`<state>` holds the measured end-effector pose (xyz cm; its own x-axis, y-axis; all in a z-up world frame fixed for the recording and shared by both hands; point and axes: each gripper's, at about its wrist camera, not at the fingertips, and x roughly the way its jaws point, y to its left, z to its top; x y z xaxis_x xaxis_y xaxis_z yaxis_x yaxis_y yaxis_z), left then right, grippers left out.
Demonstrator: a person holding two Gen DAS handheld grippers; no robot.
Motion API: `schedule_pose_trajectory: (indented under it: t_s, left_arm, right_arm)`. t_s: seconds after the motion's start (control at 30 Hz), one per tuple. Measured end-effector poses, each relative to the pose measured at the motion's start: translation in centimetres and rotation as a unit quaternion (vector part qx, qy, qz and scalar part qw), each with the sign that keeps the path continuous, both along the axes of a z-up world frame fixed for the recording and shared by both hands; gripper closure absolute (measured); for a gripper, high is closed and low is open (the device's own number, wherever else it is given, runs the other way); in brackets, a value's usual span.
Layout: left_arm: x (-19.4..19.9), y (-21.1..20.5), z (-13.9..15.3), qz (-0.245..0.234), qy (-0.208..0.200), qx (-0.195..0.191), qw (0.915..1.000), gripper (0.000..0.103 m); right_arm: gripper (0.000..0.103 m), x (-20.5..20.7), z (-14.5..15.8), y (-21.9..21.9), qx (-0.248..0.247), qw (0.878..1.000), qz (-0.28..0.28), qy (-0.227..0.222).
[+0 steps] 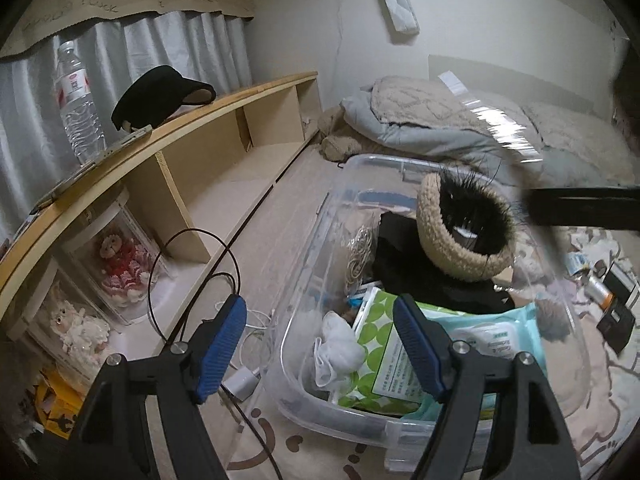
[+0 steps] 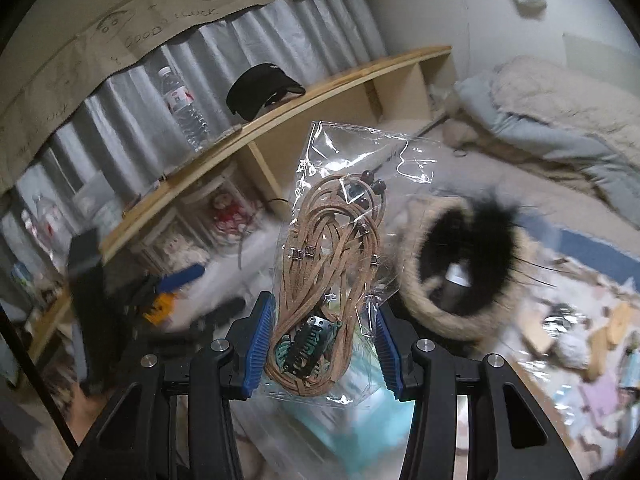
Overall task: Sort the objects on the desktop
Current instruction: 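Lower the white puff into the clear bin and open the left tool, then lower the cord bag into the clear bin and open the right tool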
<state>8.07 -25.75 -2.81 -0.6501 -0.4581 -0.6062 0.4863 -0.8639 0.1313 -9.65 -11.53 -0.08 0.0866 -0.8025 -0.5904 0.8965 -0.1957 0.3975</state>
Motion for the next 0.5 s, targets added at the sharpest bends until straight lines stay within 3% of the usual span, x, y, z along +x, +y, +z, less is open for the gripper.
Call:
schedule_pose_trajectory:
  t_s: [0.33,0.4,0.43,0.5]
  left_arm:
    - [1.0,-0.5,1.1,-0.006,0.029,0.012,0.9995,0.027]
    - [1.0,-0.9,1.1,-0.007,0.032,0.019,0.9993,0.027]
    - [0.9,-1.1,1.0,-0.008,0.032,0.023,0.9992,0.027]
    - [0.9,-1.3,0.9,-0.009,0.032,0.026,0.9991,0.027]
  right_arm:
    - [0.054,-1.7,-3.1,-9.2,0.048,0.998,-0.014,-0.041]
    - [0.034,-2.1,-4.1,-10.8,0.065,0.997,-0.01,-0.032]
    - [0.004,-2.3,-4.7,-11.4,0.081,0.996,-0.022,-0.014]
    - [0.0,-2.7,-5.4,-11.6,0.09,0.995,-0.041,0.006]
